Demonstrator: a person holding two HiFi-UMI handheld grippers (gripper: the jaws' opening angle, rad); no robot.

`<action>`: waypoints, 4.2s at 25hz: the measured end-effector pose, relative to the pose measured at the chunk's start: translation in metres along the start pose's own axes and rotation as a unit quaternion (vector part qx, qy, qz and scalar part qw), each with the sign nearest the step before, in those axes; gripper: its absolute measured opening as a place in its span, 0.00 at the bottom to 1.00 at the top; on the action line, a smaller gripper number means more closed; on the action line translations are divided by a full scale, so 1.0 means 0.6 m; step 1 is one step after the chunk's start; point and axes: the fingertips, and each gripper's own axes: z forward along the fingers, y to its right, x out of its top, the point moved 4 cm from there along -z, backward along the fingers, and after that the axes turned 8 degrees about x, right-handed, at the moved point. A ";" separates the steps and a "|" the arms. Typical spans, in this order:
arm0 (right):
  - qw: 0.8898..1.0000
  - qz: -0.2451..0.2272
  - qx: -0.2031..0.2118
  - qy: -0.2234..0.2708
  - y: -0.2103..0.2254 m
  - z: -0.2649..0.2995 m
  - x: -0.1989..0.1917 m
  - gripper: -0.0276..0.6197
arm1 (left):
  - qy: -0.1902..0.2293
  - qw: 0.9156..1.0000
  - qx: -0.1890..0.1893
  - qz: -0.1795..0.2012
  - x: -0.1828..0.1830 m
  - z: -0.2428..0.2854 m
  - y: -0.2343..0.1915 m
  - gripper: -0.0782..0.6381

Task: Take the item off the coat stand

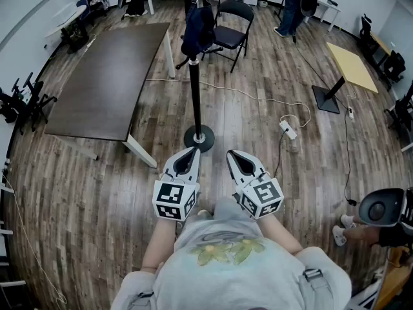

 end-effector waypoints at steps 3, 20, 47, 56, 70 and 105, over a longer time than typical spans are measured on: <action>1.000 -0.002 0.001 0.001 0.001 0.001 -0.001 0.05 | 0.001 1.000 0.004 -0.002 -0.004 0.001 -0.003 0.13; 0.999 -0.022 0.001 0.036 0.044 0.056 0.042 0.05 | -0.003 1.000 0.024 0.002 0.005 0.040 -0.038 0.13; 0.995 -0.049 0.023 0.088 0.154 0.268 0.168 0.35 | -0.009 1.000 0.025 0.016 0.055 0.200 -0.149 0.13; 0.992 -0.067 0.017 0.107 0.192 0.318 0.215 0.37 | -0.012 1.000 0.026 0.011 0.058 0.241 -0.176 0.13; 0.988 -0.097 0.005 0.122 0.239 0.393 0.274 0.44 | -0.019 0.999 0.030 0.000 0.049 0.286 -0.214 0.13; 0.983 -0.104 -0.011 0.150 0.334 0.521 0.359 0.55 | -0.026 0.998 0.058 0.006 0.069 0.370 -0.251 0.13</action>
